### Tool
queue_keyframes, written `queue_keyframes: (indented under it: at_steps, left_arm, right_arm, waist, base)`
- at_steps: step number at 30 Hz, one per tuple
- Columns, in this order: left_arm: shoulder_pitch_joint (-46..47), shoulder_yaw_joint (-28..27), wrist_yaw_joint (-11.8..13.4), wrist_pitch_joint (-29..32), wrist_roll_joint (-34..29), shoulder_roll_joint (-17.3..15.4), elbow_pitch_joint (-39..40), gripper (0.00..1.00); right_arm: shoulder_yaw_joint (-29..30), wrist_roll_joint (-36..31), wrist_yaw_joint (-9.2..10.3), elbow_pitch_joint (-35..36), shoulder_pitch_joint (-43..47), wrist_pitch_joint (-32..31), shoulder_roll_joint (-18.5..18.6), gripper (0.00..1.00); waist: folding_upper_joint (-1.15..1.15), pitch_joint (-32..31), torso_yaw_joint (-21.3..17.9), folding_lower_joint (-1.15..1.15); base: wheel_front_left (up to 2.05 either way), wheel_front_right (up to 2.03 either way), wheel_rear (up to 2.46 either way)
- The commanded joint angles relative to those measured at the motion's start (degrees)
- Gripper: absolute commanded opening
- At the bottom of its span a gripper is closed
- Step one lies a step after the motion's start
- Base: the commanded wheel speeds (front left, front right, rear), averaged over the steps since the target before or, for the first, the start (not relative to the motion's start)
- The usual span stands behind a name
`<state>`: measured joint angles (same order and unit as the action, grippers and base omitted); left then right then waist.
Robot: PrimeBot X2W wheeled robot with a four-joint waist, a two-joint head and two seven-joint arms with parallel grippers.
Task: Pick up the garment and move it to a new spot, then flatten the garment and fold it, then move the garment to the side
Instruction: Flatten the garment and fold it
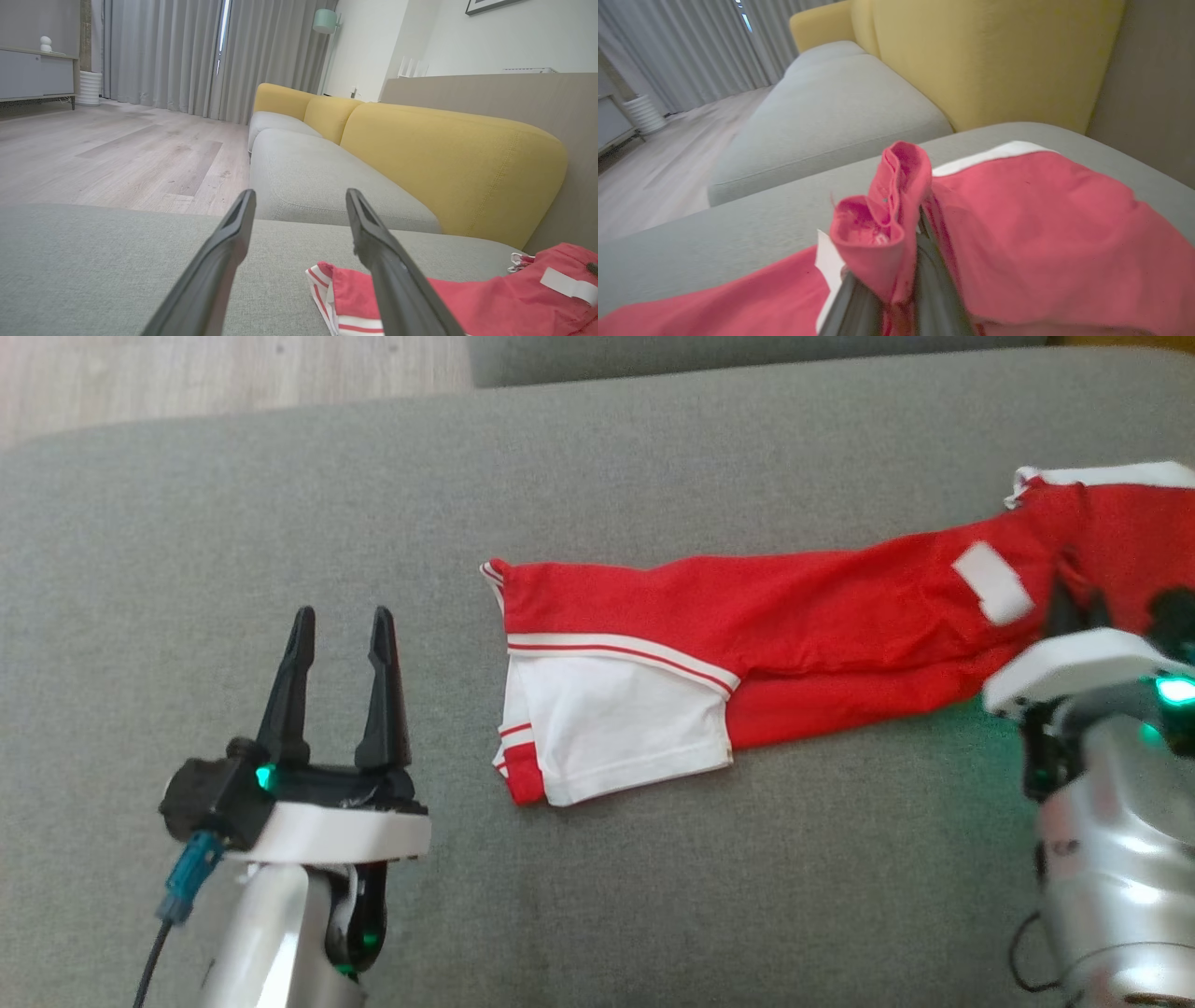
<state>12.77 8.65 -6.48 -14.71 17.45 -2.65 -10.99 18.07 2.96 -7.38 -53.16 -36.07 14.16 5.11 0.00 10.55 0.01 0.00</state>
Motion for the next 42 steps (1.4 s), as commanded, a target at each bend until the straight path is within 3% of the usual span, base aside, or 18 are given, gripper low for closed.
queue_keyframes:
  at_steps: [1, 5, 11, 17, 35, 36, 37, 42]
  left_arm:
    - [0.35, -2.06, 0.38, -0.29, 0.21, -0.23, 1.88, 1.00]
    - [-0.36, -2.16, 0.43, -0.29, 0.28, -0.23, 2.07, 1.00]
    - [-1.01, -1.30, 0.54, -0.29, 0.55, -0.23, 2.18, 1.00]
    - [-1.50, -0.53, 0.72, -0.29, 0.63, -0.23, 2.05, 1.00]
    - [-0.71, 2.78, 1.59, -0.29, 2.08, -0.23, 1.87, 1.00]
    - [-0.63, 2.83, 1.67, -0.29, 2.13, -0.23, 1.87, 1.00]
    - [-0.56, 2.84, 1.75, -0.29, 2.16, -0.23, 1.88, 1.00]
    - [-0.28, 2.26, 1.99, -0.29, 1.97, -0.23, 1.94, 1.00]
  right_arm:
    - [-3.07, 0.08, -0.11, 2.69, -0.99, 0.53, -1.07, 0.00]
    - [-10.19, 3.02, -0.11, 6.30, -0.73, -0.71, -2.13, 0.00]
    - [-27.99, 17.69, -0.11, 12.91, 2.09, -4.07, -2.21, 0.00]
    - [-40.11, 24.37, -0.11, 16.67, 4.99, -6.16, -2.22, 0.00]
    - [-56.83, 34.00, -0.11, 9.70, 4.43, -4.27, -2.23, 0.00]
    - [-57.66, 34.34, -0.11, 9.58, 4.38, -3.89, -2.23, 0.84]
    - [-58.60, 34.94, -0.11, 9.63, 4.38, -3.72, -2.23, 1.00]
    - [-63.25, 38.09, -0.11, 12.13, 3.32, -2.59, -2.23, 1.00]
  waist:
    - [0.00, -0.80, 0.15, 0.00]
    - [0.00, -2.40, 0.83, 0.00]
    - [0.00, -3.86, 3.56, 0.00]
    - [0.00, -4.03, 6.94, 0.00]
    - [0.00, -1.66, 14.83, 0.00]
    - [0.00, -1.58, 14.87, 0.00]
    - [0.00, -1.49, 14.87, 0.00]
    - [0.00, -1.39, 13.53, 0.00]
  base:
    - [0.00, 0.00, 0.00]
    - [0.00, 0.00, 0.00]
    - [0.00, 0.00, 0.00]
    - [0.00, 0.00, 0.00]
    - [0.00, 0.00, 0.00]
    - [0.00, 0.00, 0.00]
    - [0.00, 0.00, 0.00]
    - [0.00, 0.00, 0.00]
